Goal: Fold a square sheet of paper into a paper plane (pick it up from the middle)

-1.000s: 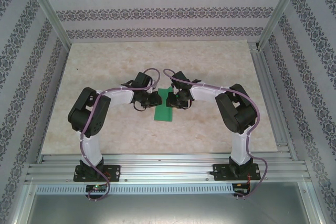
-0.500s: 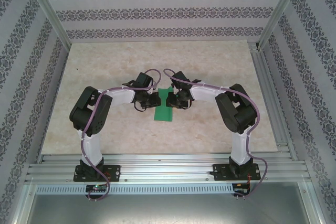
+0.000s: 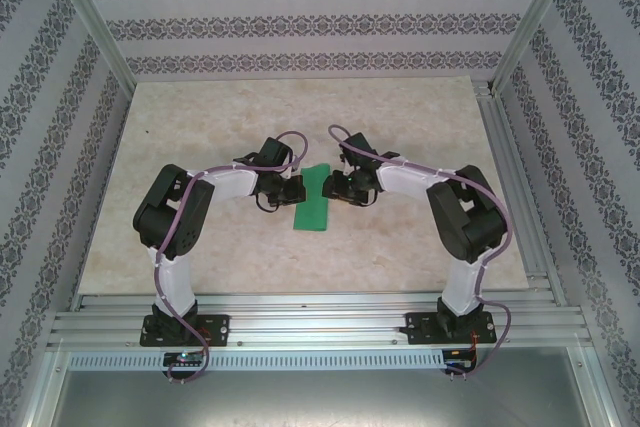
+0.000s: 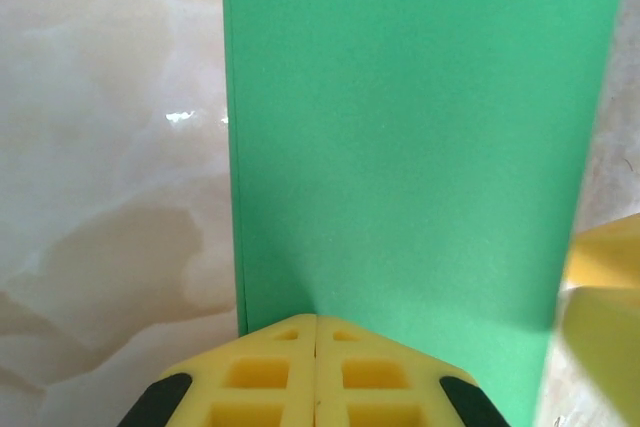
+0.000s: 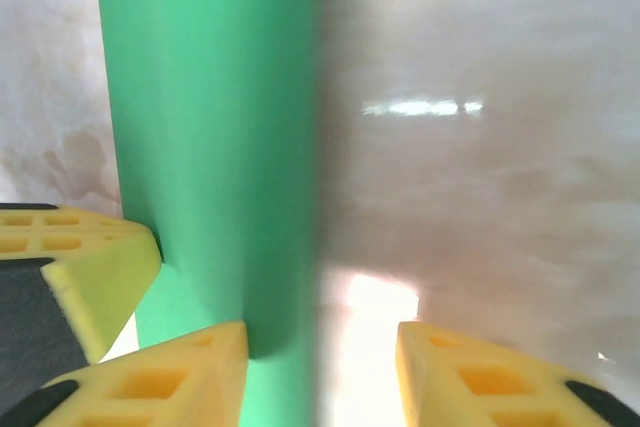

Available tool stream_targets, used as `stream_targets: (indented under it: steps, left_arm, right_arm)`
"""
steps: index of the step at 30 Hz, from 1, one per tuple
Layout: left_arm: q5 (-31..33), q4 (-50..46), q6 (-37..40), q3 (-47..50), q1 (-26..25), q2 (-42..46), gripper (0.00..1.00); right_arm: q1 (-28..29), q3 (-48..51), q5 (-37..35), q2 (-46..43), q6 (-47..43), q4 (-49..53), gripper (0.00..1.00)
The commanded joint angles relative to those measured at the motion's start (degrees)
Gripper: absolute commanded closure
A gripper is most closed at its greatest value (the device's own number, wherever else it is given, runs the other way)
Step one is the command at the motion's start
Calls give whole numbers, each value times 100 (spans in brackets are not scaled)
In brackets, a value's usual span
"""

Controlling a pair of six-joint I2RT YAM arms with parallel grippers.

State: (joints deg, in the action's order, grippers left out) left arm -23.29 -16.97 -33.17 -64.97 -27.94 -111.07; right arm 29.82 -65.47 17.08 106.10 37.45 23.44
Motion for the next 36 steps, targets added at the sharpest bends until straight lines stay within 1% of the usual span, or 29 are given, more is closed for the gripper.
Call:
stream_targets:
  steps: [1, 3, 4, 8, 12, 16, 20, 26, 29, 36]
  left_arm:
    - [369, -387, 170, 48, -56, -336, 93]
    - [377, -386, 170, 55, -59, -337, 93]
    - [379, -394, 170, 63, -54, -337, 93]
    - [412, -430, 170, 63, -54, -348, 94]
    - [439, -439, 162, 63, -58, -363, 94]
    - [431, -447, 153, 49, -61, -398, 94]
    - [491, -474, 136, 53, -58, -408, 95]
    - [585, -491, 126, 81, -53, -416, 95]
    - [597, -497, 126, 88, -57, -429, 95]
    - [563, -482, 111, 90, -57, -438, 95]
  right_arm:
    - [-73, 172, -2, -513, 35, -448, 54]
    - [-26, 169, 260, -519, 22, -583, 54]
    - [16, 138, 346, -468, 34, -631, 56]
    - [184, -80, 498, -146, 110, -701, 67]
    - [226, -194, 606, 236, 248, -796, 76]
    - [234, -170, 748, 461, 297, -966, 78]
    - [145, -26, 533, 508, 278, -893, 79]
    - [-88, 455, 206, 508, 188, -868, 81]
    - [-127, 488, 123, 479, 119, -785, 82]
    - [130, 242, 497, -31, 202, -955, 81]
